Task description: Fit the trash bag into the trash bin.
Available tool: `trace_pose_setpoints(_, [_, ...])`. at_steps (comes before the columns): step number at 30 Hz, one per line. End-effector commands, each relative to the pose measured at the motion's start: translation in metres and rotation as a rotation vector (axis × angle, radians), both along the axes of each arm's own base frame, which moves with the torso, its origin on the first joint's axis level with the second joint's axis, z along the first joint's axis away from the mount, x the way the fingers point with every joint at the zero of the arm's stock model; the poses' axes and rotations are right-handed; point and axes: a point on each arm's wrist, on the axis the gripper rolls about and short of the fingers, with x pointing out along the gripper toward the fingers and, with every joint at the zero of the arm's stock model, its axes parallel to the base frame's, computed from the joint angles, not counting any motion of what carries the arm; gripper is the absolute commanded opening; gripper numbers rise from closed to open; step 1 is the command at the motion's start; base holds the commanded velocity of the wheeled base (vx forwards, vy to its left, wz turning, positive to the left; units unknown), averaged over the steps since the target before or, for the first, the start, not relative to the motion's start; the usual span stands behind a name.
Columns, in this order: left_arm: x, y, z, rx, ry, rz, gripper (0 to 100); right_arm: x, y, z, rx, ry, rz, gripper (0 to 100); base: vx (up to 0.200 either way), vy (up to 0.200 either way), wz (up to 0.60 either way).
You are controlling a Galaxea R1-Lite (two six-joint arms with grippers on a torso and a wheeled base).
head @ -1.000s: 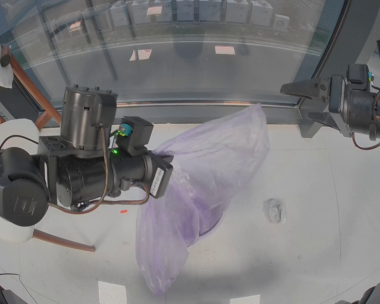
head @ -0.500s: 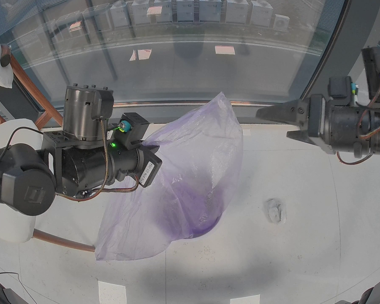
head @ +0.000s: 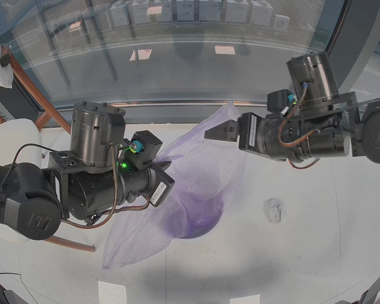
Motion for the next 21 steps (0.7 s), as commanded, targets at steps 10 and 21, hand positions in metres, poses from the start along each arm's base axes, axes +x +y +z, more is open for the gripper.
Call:
trace_pose_setpoints(10, [-0.01, 0.008, 0.002, -0.008, -0.006, 0.006, 0, 0.037, 0.031, -0.037, -0.041, 0.064, -0.031, 100, 0.0, 0.0, 0.0])
trace_pose_setpoints(21, [-0.01, 0.008, 0.001, -0.005, -0.002, 0.006, 0, 0.035, 0.037, -0.015, 0.005, 0.001, -0.026, 100, 0.0, 0.0, 0.0])
